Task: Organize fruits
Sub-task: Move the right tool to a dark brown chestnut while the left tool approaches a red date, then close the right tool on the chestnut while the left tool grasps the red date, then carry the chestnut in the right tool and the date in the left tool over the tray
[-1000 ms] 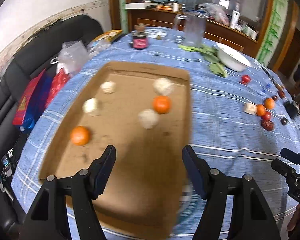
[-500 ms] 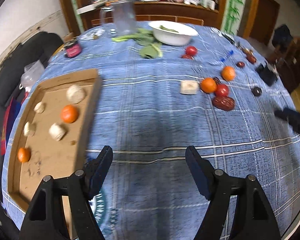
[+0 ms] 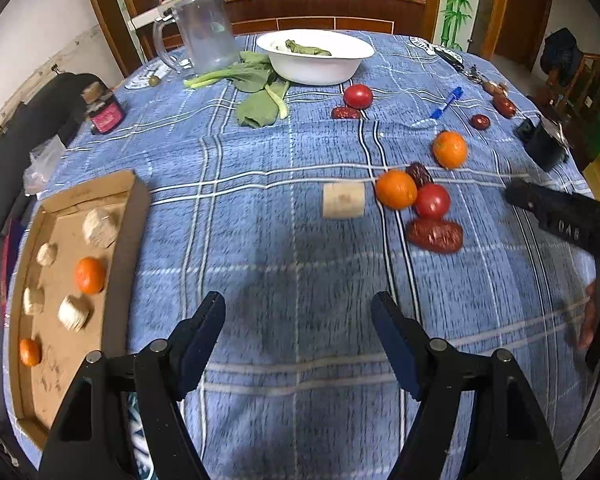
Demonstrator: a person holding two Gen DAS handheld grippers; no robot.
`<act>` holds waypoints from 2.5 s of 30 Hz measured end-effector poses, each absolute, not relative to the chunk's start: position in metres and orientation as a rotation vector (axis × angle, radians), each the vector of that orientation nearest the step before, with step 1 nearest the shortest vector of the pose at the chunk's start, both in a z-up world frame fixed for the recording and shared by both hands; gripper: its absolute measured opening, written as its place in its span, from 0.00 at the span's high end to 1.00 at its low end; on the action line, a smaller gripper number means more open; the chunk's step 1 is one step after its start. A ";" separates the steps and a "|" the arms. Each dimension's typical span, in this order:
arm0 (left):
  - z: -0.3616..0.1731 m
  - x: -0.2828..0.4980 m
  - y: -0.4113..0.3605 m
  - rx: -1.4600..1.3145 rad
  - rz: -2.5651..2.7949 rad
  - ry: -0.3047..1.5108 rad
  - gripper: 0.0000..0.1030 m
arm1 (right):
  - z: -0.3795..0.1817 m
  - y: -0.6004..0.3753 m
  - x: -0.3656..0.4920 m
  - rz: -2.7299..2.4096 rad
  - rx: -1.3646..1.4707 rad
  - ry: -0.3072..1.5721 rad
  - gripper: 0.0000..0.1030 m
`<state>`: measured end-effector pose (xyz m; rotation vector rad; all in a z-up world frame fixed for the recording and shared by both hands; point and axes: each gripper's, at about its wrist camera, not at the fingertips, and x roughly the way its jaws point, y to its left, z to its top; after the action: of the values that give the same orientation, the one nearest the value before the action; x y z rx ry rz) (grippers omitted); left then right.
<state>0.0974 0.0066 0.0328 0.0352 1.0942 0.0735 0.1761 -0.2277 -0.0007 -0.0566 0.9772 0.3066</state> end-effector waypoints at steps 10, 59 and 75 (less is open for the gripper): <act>0.015 0.129 -0.030 -0.118 -0.050 1.136 0.28 | 0.010 -0.247 0.167 0.344 0.003 0.956 0.74; 0.071 -0.008 0.102 -0.169 0.045 0.940 0.57 | 0.037 -0.124 0.057 0.454 -0.140 0.949 0.73; 0.071 -0.055 0.235 -0.285 0.285 0.902 0.57 | 0.066 0.032 0.048 0.707 -0.213 0.890 0.73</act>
<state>-0.0545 0.2351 0.0708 -0.2855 0.9019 0.2845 0.0482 0.0316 0.0665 -0.2132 0.8898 0.7066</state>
